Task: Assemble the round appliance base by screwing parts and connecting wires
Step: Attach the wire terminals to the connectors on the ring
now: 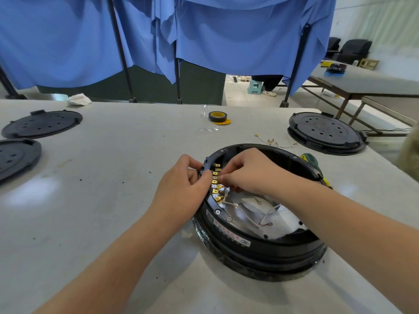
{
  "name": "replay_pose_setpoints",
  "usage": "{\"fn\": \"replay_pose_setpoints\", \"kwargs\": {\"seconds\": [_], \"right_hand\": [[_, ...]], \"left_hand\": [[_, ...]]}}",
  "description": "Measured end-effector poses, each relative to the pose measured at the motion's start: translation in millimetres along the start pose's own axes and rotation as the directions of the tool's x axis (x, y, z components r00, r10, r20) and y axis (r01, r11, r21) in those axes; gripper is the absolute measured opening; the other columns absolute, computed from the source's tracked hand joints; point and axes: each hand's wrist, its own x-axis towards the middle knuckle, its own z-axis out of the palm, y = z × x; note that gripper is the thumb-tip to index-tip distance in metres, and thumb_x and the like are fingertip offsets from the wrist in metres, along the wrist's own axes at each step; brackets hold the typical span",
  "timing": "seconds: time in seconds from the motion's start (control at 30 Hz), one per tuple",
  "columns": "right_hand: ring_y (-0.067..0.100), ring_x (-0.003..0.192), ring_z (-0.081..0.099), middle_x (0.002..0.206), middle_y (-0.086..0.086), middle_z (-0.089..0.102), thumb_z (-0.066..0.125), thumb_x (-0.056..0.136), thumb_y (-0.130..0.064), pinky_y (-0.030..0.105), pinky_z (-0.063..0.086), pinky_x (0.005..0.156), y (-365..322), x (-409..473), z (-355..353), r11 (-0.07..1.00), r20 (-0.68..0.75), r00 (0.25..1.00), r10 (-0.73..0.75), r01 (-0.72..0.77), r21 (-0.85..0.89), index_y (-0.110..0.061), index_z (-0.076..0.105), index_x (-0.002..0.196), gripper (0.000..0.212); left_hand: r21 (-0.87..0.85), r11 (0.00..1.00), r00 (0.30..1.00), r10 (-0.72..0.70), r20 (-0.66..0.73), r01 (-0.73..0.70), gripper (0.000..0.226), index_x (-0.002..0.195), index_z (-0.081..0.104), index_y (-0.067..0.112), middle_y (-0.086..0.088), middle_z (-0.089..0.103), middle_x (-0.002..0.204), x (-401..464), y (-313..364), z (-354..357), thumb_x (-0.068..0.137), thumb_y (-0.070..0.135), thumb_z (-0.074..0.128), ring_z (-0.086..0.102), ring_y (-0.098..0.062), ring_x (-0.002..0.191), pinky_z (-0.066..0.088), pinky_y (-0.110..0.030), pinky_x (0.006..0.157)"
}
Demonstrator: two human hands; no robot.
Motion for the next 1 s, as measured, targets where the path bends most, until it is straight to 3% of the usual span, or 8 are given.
{"fn": "replay_pose_setpoints", "kwargs": {"seconds": [0.27, 0.43, 0.63, 0.83, 1.0], "right_hand": [[0.002, 0.053, 0.056, 0.060, -0.007, 0.065, 0.074, 0.081, -0.022, 0.020, 0.049, 0.058, 5.0, -0.8, 0.6, 0.996, -0.025, 0.996, -0.081, 0.080, -0.044, -0.023, 0.070, 0.068, 0.014], [-0.007, 0.039, 0.049, 0.051, -0.011, 0.060, 0.074, 0.080, -0.024, 0.015, 0.040, 0.049, 6.1, -0.1, 1.1, 0.995, -0.038, 0.996, -0.080, 0.078, -0.055, -0.024, 0.069, 0.064, 0.017], [0.003, 0.052, 0.055, 0.062, -0.003, 0.068, 0.074, 0.081, -0.023, 0.021, 0.050, 0.058, 5.9, -2.0, 0.4, 0.996, -0.024, 0.996, -0.087, 0.086, -0.034, -0.024, 0.069, 0.064, 0.018], [0.008, 0.057, 0.059, 0.071, 0.005, 0.072, 0.075, 0.079, -0.020, 0.025, 0.053, 0.063, 4.0, -2.7, 0.7, 0.999, -0.038, 0.998, -0.043, 0.044, 0.022, -0.024, 0.068, 0.058, 0.022], [0.009, 0.063, 0.061, 0.070, 0.001, 0.071, 0.075, 0.080, -0.019, 0.025, 0.054, 0.066, 4.2, -2.9, 1.9, 0.998, -0.035, 0.999, -0.040, 0.042, 0.047, -0.024, 0.068, 0.060, 0.022]], "left_hand": [[0.007, 1.000, 1.000, -0.026, 0.003, 0.026, 0.010, 0.087, 0.053, 0.023, 0.008, 0.045, 0.048, 1.3, 1.0, -0.2, 0.089, 0.030, 0.060, 0.039, -0.005, 0.045, 0.037, -0.027, 0.052], [0.159, 0.984, 0.995, -0.064, -0.083, 0.077, 0.024, 0.085, 0.050, 0.028, 0.008, 0.047, 0.047, -1.7, 3.0, -4.3, 0.081, 0.049, 0.060, 0.048, -0.004, 0.047, 0.034, -0.025, 0.049], [0.260, 0.964, 0.987, -0.008, -0.163, 0.051, 0.030, 0.067, 0.058, 0.024, 0.004, 0.055, 0.052, -1.9, 6.5, -5.1, 0.075, 0.053, 0.061, 0.056, -0.011, 0.056, 0.036, -0.027, 0.052], [0.268, 0.962, 0.981, 0.002, -0.196, 0.052, 0.029, 0.064, 0.059, 0.023, 0.004, 0.053, 0.047, -2.2, 7.7, -1.6, 0.078, 0.047, 0.064, 0.053, -0.010, 0.053, 0.033, -0.025, 0.051], [0.251, 0.967, 0.981, 0.000, -0.195, 0.050, 0.028, 0.063, 0.059, 0.022, 0.005, 0.049, 0.044, -2.3, 7.3, -1.0, 0.078, 0.045, 0.065, 0.050, -0.011, 0.050, 0.033, -0.026, 0.051]]}}
